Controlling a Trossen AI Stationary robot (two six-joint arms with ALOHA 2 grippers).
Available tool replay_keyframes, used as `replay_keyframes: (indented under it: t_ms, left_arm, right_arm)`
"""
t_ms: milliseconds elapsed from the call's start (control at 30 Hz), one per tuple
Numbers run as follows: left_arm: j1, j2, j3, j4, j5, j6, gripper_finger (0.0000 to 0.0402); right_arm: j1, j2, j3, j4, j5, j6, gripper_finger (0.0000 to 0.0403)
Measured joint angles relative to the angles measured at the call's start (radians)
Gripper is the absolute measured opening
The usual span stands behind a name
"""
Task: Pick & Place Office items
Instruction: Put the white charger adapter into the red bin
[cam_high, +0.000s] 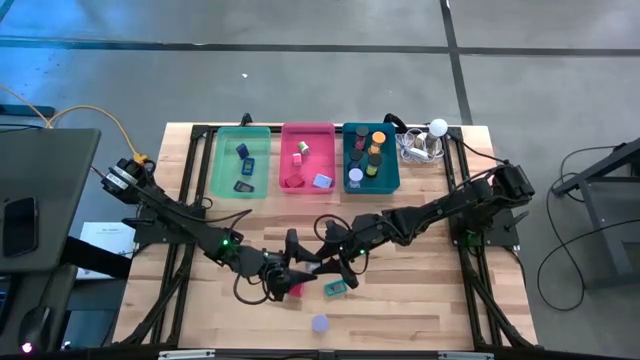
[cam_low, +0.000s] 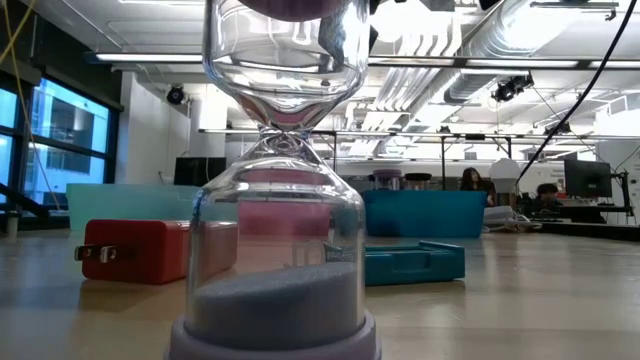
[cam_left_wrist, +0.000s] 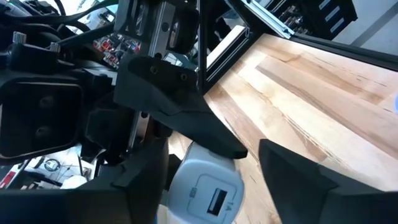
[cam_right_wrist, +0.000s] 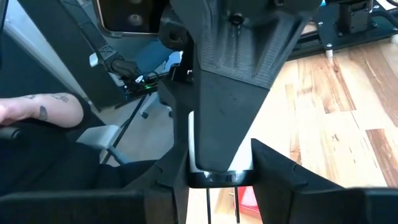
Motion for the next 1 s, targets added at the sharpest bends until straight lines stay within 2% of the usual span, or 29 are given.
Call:
replay_keyframes:
  t_ms: [367,767,833,900,1000]
  left_arm:
    - [0.000,0.000,0.000,-0.003,-0.003,0.005,0.0132]
    - [-0.002,0.000,0.001,-0.014,-0.019,-0.006,0.0135]
    - [-0.007,0.000,0.001,-0.015,-0.023,-0.014,0.0135]
    - [-0.012,0.000,0.001,-0.021,-0.026,-0.047,0.0135]
    - [-0.019,0.000,0.001,-0.036,-0.026,-0.112,0.0135]
  right_arm:
    - [0.000,0.000,0.000,-0.001,-0.025,0.009,0.0121]
    - [0.000,0.000,0.000,-0.001,-0.021,0.002,0.0121]
    - [0.001,0.000,0.000,0.000,0.005,0.007,0.0148]
    - [0.002,0.000,0.000,0.004,0.060,0.026,0.0204]
    - [0.000,-0.001,0.000,-0.007,0.078,0.037,0.0290]
